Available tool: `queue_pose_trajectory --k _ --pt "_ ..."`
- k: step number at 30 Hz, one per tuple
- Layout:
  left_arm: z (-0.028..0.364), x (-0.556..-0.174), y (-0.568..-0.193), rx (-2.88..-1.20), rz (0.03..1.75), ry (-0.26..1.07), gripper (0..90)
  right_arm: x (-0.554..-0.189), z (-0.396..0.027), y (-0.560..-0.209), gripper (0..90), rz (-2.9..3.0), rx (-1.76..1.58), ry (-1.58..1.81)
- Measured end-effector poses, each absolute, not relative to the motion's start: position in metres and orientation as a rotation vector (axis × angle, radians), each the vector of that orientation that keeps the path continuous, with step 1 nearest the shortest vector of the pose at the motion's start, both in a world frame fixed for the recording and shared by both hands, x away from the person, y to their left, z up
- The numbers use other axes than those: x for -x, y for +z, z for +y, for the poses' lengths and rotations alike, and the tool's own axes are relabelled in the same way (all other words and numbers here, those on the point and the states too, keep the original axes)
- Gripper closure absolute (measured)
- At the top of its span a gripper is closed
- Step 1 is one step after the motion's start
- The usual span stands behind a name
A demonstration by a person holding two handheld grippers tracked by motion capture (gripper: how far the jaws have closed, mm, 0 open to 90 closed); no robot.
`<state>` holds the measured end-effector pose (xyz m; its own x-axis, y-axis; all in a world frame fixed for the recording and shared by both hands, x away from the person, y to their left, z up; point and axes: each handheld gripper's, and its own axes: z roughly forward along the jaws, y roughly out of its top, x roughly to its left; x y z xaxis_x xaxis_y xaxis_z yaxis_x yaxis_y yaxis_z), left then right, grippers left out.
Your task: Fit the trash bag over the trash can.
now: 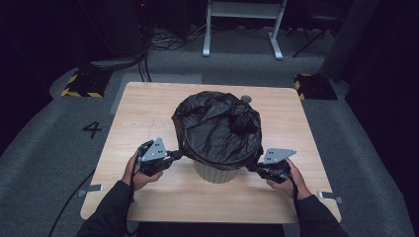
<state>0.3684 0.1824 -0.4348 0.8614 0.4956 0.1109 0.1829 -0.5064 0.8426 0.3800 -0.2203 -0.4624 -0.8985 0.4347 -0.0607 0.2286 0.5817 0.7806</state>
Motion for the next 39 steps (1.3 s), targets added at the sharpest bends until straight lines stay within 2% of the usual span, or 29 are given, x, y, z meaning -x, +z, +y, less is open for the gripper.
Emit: queue_pose_trajectory --k 8,15,19,20,23,26,33,39 --pt "0.163 -0.387 -0.443 -2.084 0.513 0.362 88.6 -0.395 -0.221 -0.467 90.0 2.533 -0.606 1.134" --pt "0.140 -0.385 -0.443 -2.090 0.513 0.384 87.5 -0.421 -0.240 -0.466 90.0 2.443 -0.795 1.174" --pt "0.140 -0.378 -0.443 -2.090 0.529 0.381 61.2 -0.428 -0.246 -0.467 90.0 2.397 -0.848 1.156" --pt "0.142 -0.376 -0.442 -2.077 0.535 0.364 52.1 -0.428 -0.247 -0.468 90.0 2.390 -0.858 1.156" --pt "0.154 -0.367 -0.432 -2.027 0.559 0.354 35.5 -0.429 -0.254 -0.468 90.0 2.358 -0.885 1.162" --pt "0.170 -0.359 -0.419 -1.958 0.578 0.400 25.7 -0.430 -0.260 -0.466 90.0 2.331 -0.906 1.192" --pt "0.209 -0.370 -0.376 -1.729 0.692 0.470 22.1 -0.429 -0.266 -0.462 90.0 2.300 -0.905 1.206" --pt "0.205 -0.400 -0.348 -1.712 0.695 0.441 17.8 -0.429 -0.265 -0.462 89.7 2.299 -0.889 1.217"
